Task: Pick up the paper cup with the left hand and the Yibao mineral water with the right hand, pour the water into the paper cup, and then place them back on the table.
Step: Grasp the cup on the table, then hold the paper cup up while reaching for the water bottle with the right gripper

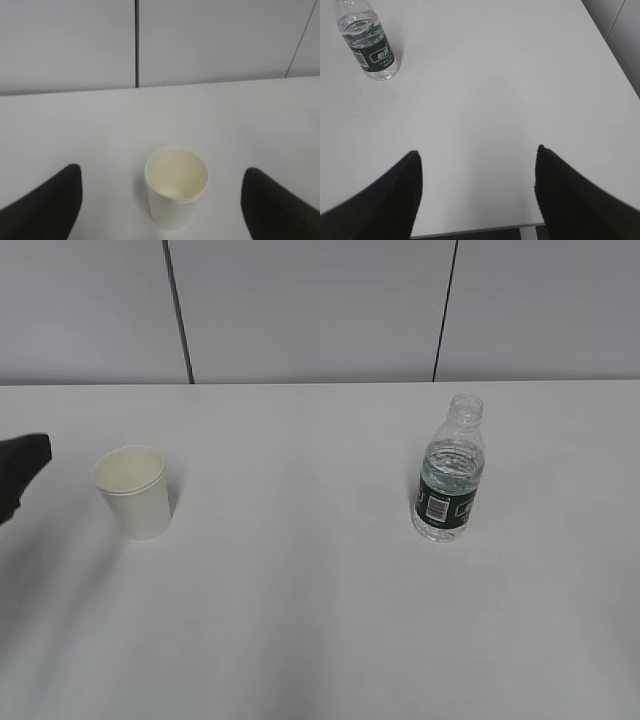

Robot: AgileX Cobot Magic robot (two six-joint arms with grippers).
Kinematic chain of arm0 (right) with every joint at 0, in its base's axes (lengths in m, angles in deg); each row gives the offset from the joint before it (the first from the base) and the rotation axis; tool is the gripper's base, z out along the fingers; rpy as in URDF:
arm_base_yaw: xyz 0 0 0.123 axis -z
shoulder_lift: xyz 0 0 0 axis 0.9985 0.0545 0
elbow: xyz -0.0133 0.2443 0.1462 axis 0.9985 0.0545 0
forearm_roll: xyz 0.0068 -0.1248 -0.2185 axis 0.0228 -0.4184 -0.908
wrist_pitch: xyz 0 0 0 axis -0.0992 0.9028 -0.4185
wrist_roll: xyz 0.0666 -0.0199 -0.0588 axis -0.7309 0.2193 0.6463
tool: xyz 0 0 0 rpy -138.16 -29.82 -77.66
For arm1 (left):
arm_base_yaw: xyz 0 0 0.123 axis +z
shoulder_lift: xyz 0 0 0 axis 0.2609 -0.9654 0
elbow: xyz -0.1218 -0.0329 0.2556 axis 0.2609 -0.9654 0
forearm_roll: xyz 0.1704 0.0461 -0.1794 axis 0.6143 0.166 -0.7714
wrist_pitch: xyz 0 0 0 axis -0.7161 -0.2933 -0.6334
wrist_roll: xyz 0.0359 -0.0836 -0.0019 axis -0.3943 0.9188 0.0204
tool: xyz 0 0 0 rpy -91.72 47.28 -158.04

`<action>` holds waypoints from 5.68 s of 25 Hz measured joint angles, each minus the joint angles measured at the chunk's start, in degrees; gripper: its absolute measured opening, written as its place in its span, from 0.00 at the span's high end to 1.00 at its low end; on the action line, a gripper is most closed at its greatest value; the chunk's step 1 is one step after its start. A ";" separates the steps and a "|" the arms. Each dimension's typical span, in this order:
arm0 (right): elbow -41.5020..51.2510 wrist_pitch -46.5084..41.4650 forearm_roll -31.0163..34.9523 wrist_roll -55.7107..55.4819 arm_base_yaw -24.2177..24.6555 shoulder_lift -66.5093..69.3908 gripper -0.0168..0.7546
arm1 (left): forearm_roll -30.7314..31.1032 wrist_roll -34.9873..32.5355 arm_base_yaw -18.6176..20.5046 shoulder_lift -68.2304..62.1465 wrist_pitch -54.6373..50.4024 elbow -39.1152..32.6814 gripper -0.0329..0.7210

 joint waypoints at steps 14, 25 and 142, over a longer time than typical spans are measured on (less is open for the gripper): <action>0.00 0.00 0.00 0.00 0.00 0.00 0.31 | 0.94 0.00 -2.10 -19.55 17.40 -4.56 0.18; 0.00 0.00 0.00 0.00 0.00 0.00 0.31 | 5.72 0.00 -2.10 -35.43 29.92 -3.10 0.07; 10.70 91.68 -1.91 1.10 0.11 60.97 0.31 | 22.43 5.41 -2.10 -45.99 36.90 12.72 0.36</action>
